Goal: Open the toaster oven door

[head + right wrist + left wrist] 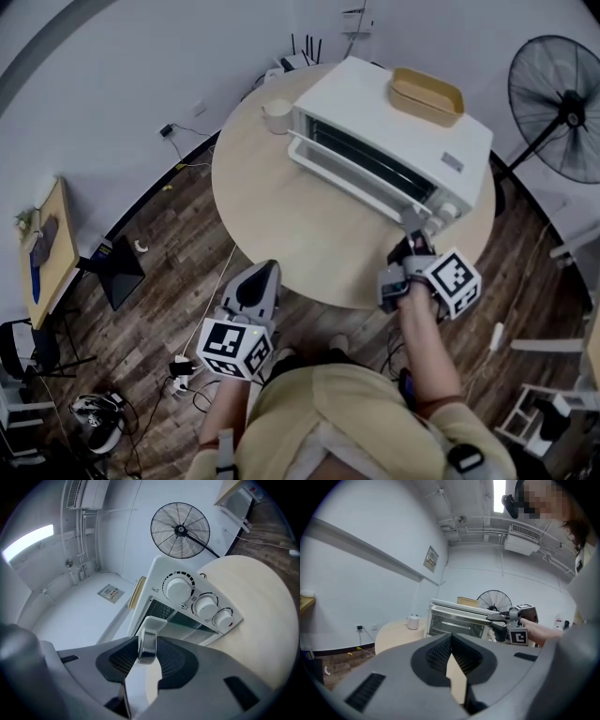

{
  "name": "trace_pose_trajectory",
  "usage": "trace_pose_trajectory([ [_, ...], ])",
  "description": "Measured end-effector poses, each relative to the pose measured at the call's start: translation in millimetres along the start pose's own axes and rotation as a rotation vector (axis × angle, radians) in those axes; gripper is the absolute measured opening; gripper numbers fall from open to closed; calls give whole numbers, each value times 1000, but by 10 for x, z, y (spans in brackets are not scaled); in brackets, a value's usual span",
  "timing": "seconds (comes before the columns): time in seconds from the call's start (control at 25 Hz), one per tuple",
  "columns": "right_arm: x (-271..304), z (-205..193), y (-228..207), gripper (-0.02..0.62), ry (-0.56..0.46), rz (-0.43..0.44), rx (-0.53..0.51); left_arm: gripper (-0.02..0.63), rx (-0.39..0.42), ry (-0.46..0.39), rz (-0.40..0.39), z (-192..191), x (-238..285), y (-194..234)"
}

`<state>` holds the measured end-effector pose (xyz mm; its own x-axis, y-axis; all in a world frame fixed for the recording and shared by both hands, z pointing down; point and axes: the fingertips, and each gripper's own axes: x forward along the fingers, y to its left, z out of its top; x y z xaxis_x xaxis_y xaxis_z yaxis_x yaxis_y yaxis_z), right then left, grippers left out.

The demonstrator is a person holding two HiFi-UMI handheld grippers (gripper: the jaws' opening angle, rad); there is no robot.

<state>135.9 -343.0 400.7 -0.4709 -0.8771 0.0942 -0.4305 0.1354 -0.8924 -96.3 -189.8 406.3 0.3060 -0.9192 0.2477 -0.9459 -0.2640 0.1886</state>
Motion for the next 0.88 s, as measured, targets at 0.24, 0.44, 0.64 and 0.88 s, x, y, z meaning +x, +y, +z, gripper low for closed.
trace_pose_trajectory([
  [0.24, -147, -195, -40, 117, 7, -27, -34, 2, 1, 16, -41, -76, -90, -26],
  [0.44, -249, -369, -119, 112, 10, -60, -58, 2, -1, 17, -53, -115, -188, 9],
  [0.64, -326, -497, -207, 109, 18, -114, -104, 2, -4, 19, -65, -142, -226, 48],
  [0.88, -435, -664, -240, 106, 25, -153, -132, 2, -2, 34, -103, -197, -200, -33],
])
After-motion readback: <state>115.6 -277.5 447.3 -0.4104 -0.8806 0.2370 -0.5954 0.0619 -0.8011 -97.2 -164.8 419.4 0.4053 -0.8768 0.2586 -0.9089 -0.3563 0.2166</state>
